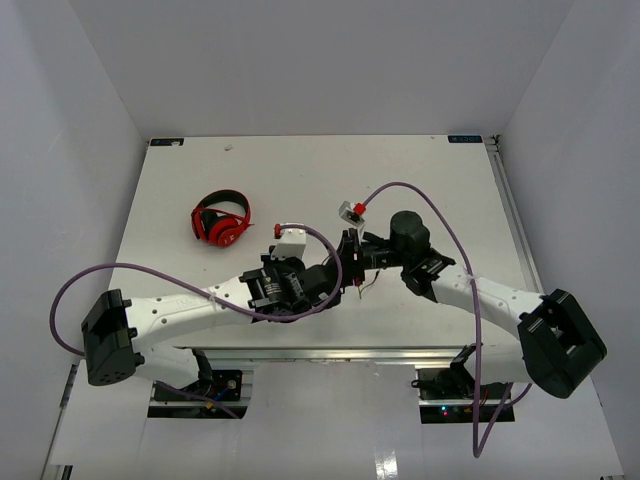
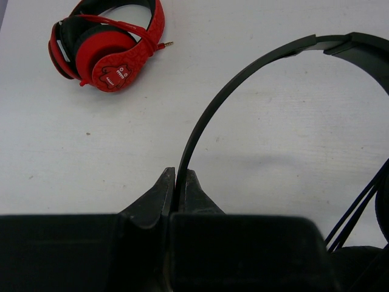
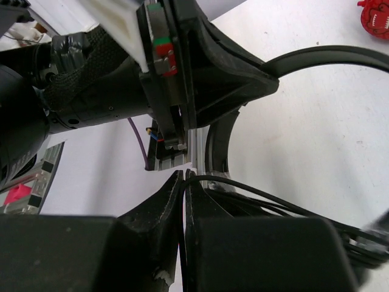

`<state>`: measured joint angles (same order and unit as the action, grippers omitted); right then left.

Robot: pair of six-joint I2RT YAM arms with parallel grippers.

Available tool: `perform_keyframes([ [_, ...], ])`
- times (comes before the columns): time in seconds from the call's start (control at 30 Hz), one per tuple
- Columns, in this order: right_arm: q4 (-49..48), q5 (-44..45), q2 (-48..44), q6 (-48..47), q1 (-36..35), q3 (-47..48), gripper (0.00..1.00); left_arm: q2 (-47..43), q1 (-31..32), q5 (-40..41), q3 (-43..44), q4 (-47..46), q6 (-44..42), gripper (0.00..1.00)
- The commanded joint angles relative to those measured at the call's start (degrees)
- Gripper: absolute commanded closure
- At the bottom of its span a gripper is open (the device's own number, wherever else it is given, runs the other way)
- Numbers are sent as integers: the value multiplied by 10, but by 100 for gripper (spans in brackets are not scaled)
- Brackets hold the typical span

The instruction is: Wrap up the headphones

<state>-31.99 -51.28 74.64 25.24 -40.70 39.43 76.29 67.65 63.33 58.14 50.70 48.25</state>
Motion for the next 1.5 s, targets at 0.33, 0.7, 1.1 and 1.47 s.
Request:
perform_keyframes([
  [0.33,13,219,-5,-38,-137,-31,90,-7,-16,-8,77,72,170,100],
  [0.7,19,324,-9,-60,-207,-26,90,-6,-16,4,89,96,200,100],
  [1.1,83,397,-72,-74,-228,-17,91,-13,-18,21,91,120,208,100],
  [1.47,69,356,-99,-78,-246,-36,89,5,-22,27,115,152,230,100],
])
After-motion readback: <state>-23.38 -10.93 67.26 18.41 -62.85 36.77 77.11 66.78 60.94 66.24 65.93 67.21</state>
